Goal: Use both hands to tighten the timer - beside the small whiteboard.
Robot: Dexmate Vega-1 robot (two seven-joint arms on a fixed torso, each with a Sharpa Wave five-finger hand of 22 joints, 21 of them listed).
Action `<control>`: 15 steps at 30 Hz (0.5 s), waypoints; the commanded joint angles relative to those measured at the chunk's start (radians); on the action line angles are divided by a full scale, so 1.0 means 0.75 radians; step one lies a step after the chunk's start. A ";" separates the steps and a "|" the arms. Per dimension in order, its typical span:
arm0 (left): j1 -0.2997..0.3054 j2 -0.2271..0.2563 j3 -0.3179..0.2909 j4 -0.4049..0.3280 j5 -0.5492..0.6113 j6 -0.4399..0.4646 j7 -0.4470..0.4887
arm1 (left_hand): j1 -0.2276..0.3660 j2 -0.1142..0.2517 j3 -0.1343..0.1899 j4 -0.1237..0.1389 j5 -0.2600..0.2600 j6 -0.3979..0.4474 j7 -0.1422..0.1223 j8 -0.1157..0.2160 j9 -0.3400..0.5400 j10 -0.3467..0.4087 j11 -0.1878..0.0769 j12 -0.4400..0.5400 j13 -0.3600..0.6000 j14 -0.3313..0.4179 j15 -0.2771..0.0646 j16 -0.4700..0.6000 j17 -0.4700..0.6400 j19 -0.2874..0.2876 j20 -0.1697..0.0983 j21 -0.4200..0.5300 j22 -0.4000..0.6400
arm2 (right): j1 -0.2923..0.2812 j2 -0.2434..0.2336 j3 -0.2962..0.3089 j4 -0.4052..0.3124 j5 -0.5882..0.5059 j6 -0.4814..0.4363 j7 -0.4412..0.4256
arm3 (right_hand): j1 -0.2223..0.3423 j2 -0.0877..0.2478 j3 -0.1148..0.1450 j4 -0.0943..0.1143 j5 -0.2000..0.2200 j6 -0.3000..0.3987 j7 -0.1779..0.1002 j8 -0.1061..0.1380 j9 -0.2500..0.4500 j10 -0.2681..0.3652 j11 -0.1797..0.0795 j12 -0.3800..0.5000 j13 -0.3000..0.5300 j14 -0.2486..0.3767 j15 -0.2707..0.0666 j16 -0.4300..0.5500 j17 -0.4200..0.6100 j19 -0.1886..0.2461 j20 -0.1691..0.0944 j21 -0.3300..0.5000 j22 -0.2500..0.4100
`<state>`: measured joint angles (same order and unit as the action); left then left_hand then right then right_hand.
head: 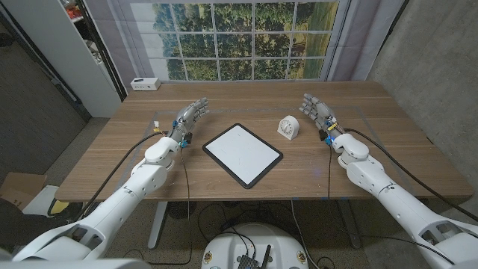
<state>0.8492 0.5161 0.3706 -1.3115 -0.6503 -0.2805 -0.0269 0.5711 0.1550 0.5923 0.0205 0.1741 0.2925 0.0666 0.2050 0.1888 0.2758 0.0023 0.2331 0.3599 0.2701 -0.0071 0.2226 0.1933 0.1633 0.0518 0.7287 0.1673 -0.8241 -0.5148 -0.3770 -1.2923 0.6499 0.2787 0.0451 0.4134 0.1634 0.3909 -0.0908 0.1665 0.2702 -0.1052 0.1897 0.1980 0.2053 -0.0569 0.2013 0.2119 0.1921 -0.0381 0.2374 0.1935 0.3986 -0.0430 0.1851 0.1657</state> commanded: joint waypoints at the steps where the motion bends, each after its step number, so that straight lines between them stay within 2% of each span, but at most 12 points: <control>1: 0.022 0.046 0.006 -0.052 0.046 0.010 0.023 | 0.033 -0.005 0.017 -0.021 0.010 0.011 -0.009 0.002 0.005 0.007 -0.003 0.003 0.000 0.003 0.004 -0.004 -0.003 -0.007 0.014 -0.001 0.005 | 0.013 -0.068 -0.016 -0.037 -0.031 -0.045 0.053 | 0.024 -0.005 0.012 -0.011 0.010 0.013 0.001 0.008 0.001 0.018 -0.003 0.008 0.003 0.020 -0.125 0.003 -0.003 0.013 -0.033 0.010 0.007; 4: 0.031 0.061 0.003 -0.070 0.058 0.009 0.032 | 0.035 -0.006 0.019 -0.026 0.011 0.013 -0.014 0.002 0.005 0.007 -0.003 0.003 -0.001 -0.002 0.006 -0.007 -0.003 -0.019 0.021 -0.009 0.006 | 0.044 -0.138 -0.047 -0.063 -0.087 -0.091 0.104 | 0.064 -0.018 0.024 -0.047 0.017 0.008 -0.004 0.007 -0.001 0.022 -0.005 0.008 0.002 0.025 -0.130 -0.007 -0.012 0.014 -0.021 0.011 0.007; 5: 0.034 0.065 0.001 -0.074 0.059 0.008 0.032 | 0.034 -0.005 0.019 -0.025 0.010 0.014 -0.015 0.002 0.006 0.008 -0.003 0.003 -0.001 -0.003 0.005 -0.007 -0.002 -0.023 0.022 -0.012 0.006 | 0.057 -0.166 -0.060 -0.073 -0.113 -0.108 0.122 | 0.100 -0.022 0.034 -0.076 0.023 -0.006 -0.015 0.002 -0.003 0.005 -0.014 0.001 0.002 0.019 -0.137 -0.019 -0.016 0.009 -0.017 0.010 0.007; 7: 0.039 0.075 0.000 -0.085 0.066 0.012 0.035 | 0.031 -0.005 0.019 -0.025 0.010 0.014 -0.018 0.002 0.006 0.008 -0.004 0.003 -0.001 -0.004 0.006 -0.007 -0.001 -0.028 0.026 -0.015 0.006 | 0.082 -0.217 -0.083 -0.095 -0.159 -0.141 0.158 | 0.153 -0.023 0.048 -0.103 0.033 -0.048 -0.031 -0.006 -0.004 -0.038 -0.032 -0.012 0.002 -0.002 -0.145 -0.036 -0.016 -0.010 -0.011 0.005 0.007; 10: 0.043 0.085 -0.002 -0.096 0.070 0.015 0.035 | 0.029 -0.005 0.018 -0.025 0.010 0.017 -0.019 0.002 0.007 0.015 -0.005 0.006 -0.001 -0.003 0.008 -0.007 0.001 -0.029 0.028 -0.018 0.006 | 0.118 -0.286 -0.114 -0.129 -0.220 -0.180 0.218 | 0.225 -0.023 0.070 -0.121 0.046 -0.104 -0.056 -0.012 -0.005 -0.089 -0.055 -0.020 0.003 -0.036 -0.155 -0.055 -0.017 -0.047 0.002 -0.003 0.007; 15: 0.051 0.094 -0.004 -0.106 0.072 0.014 0.035 | 0.025 -0.006 0.017 -0.025 0.009 0.020 -0.022 0.003 0.007 0.014 -0.008 0.007 0.000 -0.003 0.008 -0.007 0.002 -0.032 0.030 -0.022 0.006 | 0.187 -0.389 -0.170 -0.200 -0.328 -0.259 0.316 | 0.322 -0.031 0.095 -0.121 0.062 -0.178 -0.102 -0.014 -0.006 -0.164 -0.087 -0.023 0.007 -0.105 -0.153 -0.070 -0.016 -0.112 0.027 -0.006 0.007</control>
<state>0.8732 0.5630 0.3729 -1.3647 -0.6107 -0.2725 -0.0063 0.5873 0.1502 0.6044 0.0082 0.1779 0.3022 0.0568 0.2050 0.1887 0.2795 -0.0012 0.2330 0.3571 0.2660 -0.0032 0.2180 0.1921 0.1435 0.0713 0.7166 0.1704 -0.7658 -0.6585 -0.4341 -1.3604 0.5407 0.1835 0.1565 0.6272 0.1440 0.4531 -0.1831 0.2036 0.1624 -0.1700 0.1810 0.1905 0.1066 -0.1127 0.1907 0.2117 0.1329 -0.0379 0.1906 0.1813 0.3317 -0.0303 0.1847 0.1703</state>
